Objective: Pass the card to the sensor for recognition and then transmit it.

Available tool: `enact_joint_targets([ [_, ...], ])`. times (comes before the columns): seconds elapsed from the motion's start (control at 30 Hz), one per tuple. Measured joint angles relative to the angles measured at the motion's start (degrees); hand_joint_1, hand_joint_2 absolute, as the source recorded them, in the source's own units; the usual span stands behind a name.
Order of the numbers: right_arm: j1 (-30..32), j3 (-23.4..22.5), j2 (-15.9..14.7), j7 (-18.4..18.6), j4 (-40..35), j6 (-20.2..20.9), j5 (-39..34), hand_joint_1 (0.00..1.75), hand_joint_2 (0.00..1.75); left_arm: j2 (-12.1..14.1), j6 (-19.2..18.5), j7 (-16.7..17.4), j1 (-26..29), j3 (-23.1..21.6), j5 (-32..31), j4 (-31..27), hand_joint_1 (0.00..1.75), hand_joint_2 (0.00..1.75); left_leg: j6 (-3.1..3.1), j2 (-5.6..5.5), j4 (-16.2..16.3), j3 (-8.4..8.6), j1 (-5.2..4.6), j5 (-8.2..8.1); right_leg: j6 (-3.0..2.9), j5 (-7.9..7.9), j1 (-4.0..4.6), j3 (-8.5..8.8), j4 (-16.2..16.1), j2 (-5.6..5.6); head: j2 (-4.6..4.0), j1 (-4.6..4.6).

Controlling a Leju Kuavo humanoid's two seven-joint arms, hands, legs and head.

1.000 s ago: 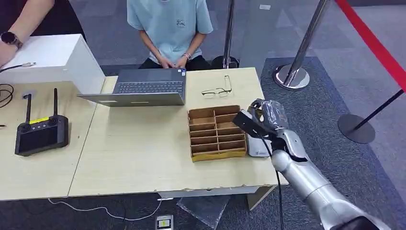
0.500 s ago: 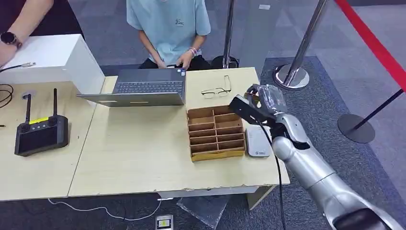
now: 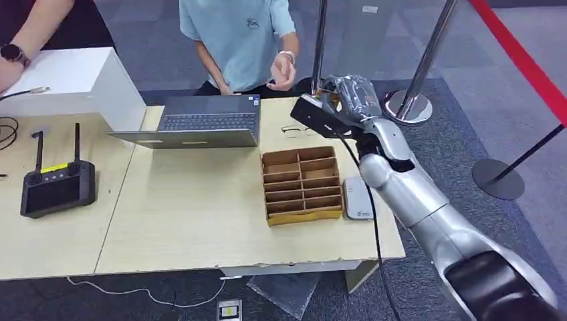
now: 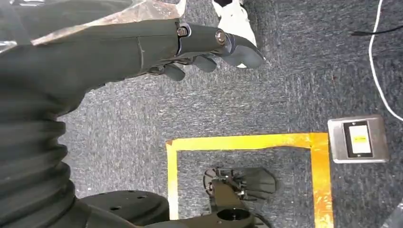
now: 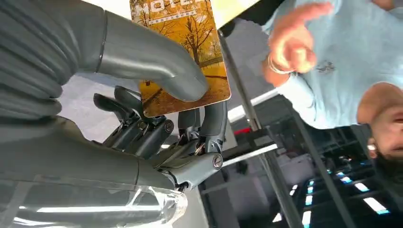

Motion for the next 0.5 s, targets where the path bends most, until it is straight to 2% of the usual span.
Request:
enact_joint_targets([
  [0.5, -3.85, 3.26, 3.41, -1.68, 5.64, -2.32, -1.97, 1.75, 1.75, 0.07, 0.44, -1.07, 0.0, -0.46, 0.2, 0.0, 0.0, 1.75, 0.0, 0.0, 0.01, 0.0, 0.0, 0.01, 0.0, 0.0, 0.0, 0.0, 0.01, 0.0, 0.0, 0.02],
])
